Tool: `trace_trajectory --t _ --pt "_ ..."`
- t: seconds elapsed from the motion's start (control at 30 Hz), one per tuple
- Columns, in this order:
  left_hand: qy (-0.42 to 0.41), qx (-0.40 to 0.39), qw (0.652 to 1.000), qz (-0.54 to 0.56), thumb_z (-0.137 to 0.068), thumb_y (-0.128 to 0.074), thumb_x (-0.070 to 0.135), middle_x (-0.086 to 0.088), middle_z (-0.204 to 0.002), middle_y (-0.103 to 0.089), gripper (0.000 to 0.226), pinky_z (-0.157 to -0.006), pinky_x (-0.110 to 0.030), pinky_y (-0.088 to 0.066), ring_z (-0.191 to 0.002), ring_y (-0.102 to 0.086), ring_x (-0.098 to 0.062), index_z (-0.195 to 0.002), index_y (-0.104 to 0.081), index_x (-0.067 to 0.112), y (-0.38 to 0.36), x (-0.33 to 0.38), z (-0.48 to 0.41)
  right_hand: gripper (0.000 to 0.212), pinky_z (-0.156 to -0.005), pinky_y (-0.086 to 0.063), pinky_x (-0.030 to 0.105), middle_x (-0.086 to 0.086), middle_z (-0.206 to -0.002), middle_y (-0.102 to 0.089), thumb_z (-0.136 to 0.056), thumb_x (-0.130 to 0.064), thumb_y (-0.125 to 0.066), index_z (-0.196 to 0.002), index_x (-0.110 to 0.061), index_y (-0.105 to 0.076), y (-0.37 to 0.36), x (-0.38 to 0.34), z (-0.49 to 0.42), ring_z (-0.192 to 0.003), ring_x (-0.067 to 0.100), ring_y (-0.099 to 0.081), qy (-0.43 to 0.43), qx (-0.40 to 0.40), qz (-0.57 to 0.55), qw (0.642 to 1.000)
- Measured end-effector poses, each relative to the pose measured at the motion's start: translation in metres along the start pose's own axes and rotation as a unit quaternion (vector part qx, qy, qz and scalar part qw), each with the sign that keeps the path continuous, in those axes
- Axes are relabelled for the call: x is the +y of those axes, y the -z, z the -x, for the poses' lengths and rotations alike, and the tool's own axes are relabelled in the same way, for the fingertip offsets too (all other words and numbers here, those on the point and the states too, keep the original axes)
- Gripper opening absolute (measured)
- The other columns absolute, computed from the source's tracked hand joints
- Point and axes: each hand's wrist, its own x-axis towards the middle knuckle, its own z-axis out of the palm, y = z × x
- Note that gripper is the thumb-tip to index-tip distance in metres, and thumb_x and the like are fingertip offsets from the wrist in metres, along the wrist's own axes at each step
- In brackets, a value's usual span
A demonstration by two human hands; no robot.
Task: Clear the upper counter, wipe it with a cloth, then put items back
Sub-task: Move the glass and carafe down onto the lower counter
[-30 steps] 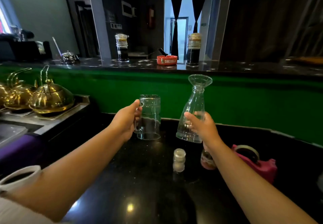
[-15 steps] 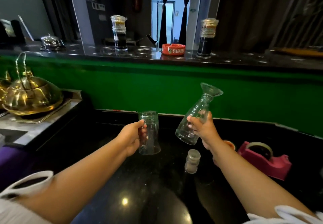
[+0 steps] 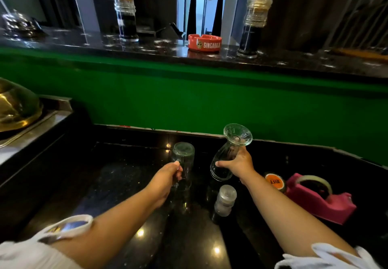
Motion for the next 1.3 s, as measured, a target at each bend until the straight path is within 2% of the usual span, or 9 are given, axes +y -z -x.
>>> trace_trajectory --t 0.13,0.2,0.47,0.8,0.9,1.03,1.2,1.3 --pt "-0.025 -0.003 1.000 -0.016 -0.099 -0.034 0.025 0.003 -0.065 -0.043 0.032 -0.075 -0.030 -0.035 -0.067 -0.041 -0.013 -0.073 -0.051 0.017 -0.004 -0.010 -0.001 0.087 -0.104 -0.042 0.038 0.013 -0.135 -0.050 -0.061 -0.015 -0.088 -0.132 -0.011 -0.040 -0.003 0.005 -0.004 -0.127 0.030 -0.047 -0.009 -0.012 0.009 1.000" --pt "-0.032 -0.006 0.999 -0.013 -0.100 -0.034 0.025 0.002 -0.067 -0.042 0.031 -0.073 -0.029 -0.035 -0.068 -0.041 -0.012 -0.075 -0.051 0.016 -0.006 -0.012 0.000 0.088 -0.104 -0.042 0.038 0.012 -0.137 -0.050 -0.060 -0.014 -0.089 -0.133 -0.011 -0.039 -0.003 0.007 -0.005 -0.128 0.030 -0.046 -0.009 -0.016 0.001 1.000" --pt "-0.043 -0.003 0.999 -0.013 -0.100 -0.033 0.025 0.000 -0.069 -0.044 0.031 -0.092 -0.035 -0.030 -0.075 -0.043 -0.016 -0.076 -0.052 0.015 -0.008 -0.022 -0.001 0.087 -0.106 -0.039 0.034 0.010 -0.139 -0.049 -0.060 -0.007 -0.088 -0.132 -0.011 -0.040 -0.009 0.015 -0.005 -0.130 0.027 -0.045 -0.008 -0.026 -0.012 1.000" --pt "-0.034 -0.004 0.999 0.015 -0.100 -0.034 0.025 0.000 -0.069 -0.042 0.032 -0.089 -0.034 -0.030 -0.072 -0.041 -0.015 -0.076 -0.052 0.015 -0.010 -0.028 -0.005 0.091 -0.106 -0.039 0.035 0.008 -0.141 -0.047 -0.059 -0.009 -0.088 -0.134 -0.014 -0.038 -0.014 0.021 -0.011 -0.132 0.026 -0.043 -0.006 -0.031 0.001 1.000" --pt "-0.030 -0.005 0.999 0.015 -0.100 -0.034 0.025 0.000 -0.070 -0.043 0.032 -0.094 -0.037 -0.029 -0.074 -0.042 -0.016 -0.076 -0.052 0.015 -0.008 -0.031 -0.007 0.093 -0.106 -0.039 0.037 0.009 -0.143 -0.045 -0.059 -0.010 -0.088 -0.135 -0.015 -0.035 -0.015 0.021 -0.014 -0.133 0.027 -0.041 -0.007 -0.032 0.004 0.999" --pt "-0.021 -0.005 1.000 0.013 -0.099 -0.034 0.028 0.002 -0.070 -0.045 0.032 -0.111 -0.050 -0.024 -0.077 -0.045 -0.015 -0.076 -0.053 0.016 -0.006 -0.037 -0.010 0.095 -0.107 -0.040 0.040 0.009 -0.143 -0.044 -0.060 -0.014 -0.089 -0.136 -0.015 -0.033 -0.013 0.023 -0.014 -0.132 0.029 -0.042 -0.008 -0.038 0.028 0.999" --pt "-0.016 -0.001 1.000 -0.006 -0.099 -0.034 0.029 0.001 -0.072 -0.048 0.032 -0.108 -0.043 -0.029 -0.083 -0.048 -0.019 -0.078 -0.054 0.017 -0.009 -0.036 -0.004 0.098 -0.107 -0.038 0.040 0.010 -0.147 -0.040 -0.063 -0.020 -0.088 -0.141 -0.013 -0.028 -0.007 0.020 -0.010 -0.134 0.030 -0.039 -0.007 -0.068 0.073 0.995" --pt "-0.005 -0.013 1.000 -0.028 -0.099 -0.035 0.030 -0.003 -0.080 -0.053 0.031 -0.103 -0.039 -0.034 -0.097 -0.053 -0.025 -0.080 -0.056 0.018 -0.008 -0.034 0.000 0.084 -0.103 -0.043 0.036 0.010 -0.137 -0.051 -0.064 -0.019 -0.087 -0.134 -0.008 -0.041 0.003 0.017 -0.008 -0.126 0.028 -0.049 -0.012 -0.100 0.127 0.987"
